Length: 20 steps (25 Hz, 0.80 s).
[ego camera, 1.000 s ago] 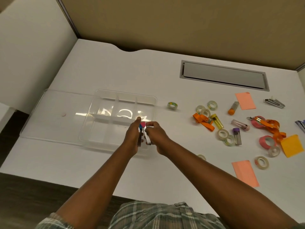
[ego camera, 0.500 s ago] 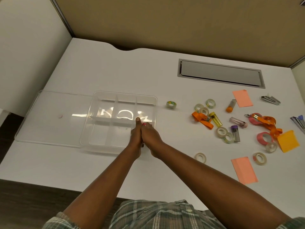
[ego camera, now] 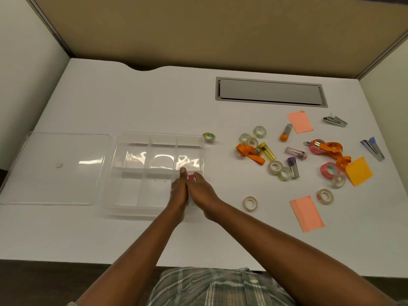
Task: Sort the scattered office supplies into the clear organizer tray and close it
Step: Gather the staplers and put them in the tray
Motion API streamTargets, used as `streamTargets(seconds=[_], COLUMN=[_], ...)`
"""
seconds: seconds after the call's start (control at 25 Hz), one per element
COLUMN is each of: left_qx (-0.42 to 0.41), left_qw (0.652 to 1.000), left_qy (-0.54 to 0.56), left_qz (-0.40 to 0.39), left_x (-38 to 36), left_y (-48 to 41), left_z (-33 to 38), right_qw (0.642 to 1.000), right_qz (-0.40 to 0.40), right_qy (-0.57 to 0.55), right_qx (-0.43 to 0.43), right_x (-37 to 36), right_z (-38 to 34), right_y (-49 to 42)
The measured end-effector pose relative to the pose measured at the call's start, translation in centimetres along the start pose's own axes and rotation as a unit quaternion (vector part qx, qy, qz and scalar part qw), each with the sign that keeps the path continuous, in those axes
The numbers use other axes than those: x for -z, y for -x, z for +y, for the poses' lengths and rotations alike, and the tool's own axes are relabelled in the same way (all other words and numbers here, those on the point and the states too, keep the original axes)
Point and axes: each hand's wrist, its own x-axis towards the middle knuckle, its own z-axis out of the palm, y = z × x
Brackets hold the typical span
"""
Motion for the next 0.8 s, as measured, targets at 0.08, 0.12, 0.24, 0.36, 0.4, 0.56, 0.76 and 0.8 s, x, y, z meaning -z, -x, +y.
streamTargets(seconds=[0.08,0.12,0.24,0.36,0.4,0.56,0.76,0.8], left_qx=[-0.003,-0.012,-0.080,-0.166,-0.198,-0.273,-0.264,-0.268], left_qw=[1.000,0.999,0.985,0.945,0.934,0.916,0.915,0.910], left_qy=[-0.010,-0.026,-0.115,-0.206,-0.221,-0.245,-0.298,-0.312], left_qz=[0.007,0.016,0.100,0.194,0.201,0.162,0.068,0.056], left_x=[-1.0,-1.5,-3.1,-5.7,-6.8,-12.2,-18.8,-19.9], left_y=[0.7,1.0,1.6,2.5,3.0,3.6,3.1,2.9], left_z=[0.0,0.0,-0.1,0.4,0.7,0.5,-1.7,-2.2], right_qw=[1.000,1.000,1.000,0.999,0.998,0.974,0.932,0.926], right_qz=[-0.005,-0.006,-0.002,-0.002,0.003,0.105,0.254,0.269], right_qy=[0.000,-0.004,-0.008,0.014,0.026,0.155,0.231,0.240], right_qx=[0.003,0.007,0.022,0.043,0.053,0.129,0.117,0.109], right_x=[1.2,1.9,4.3,8.3,10.0,18.2,28.9,30.5], right_z=[0.5,0.6,1.6,2.6,3.0,5.7,10.5,11.4], right_y=[0.5,0.8,0.6,0.9,1.1,0.6,-1.6,-2.0])
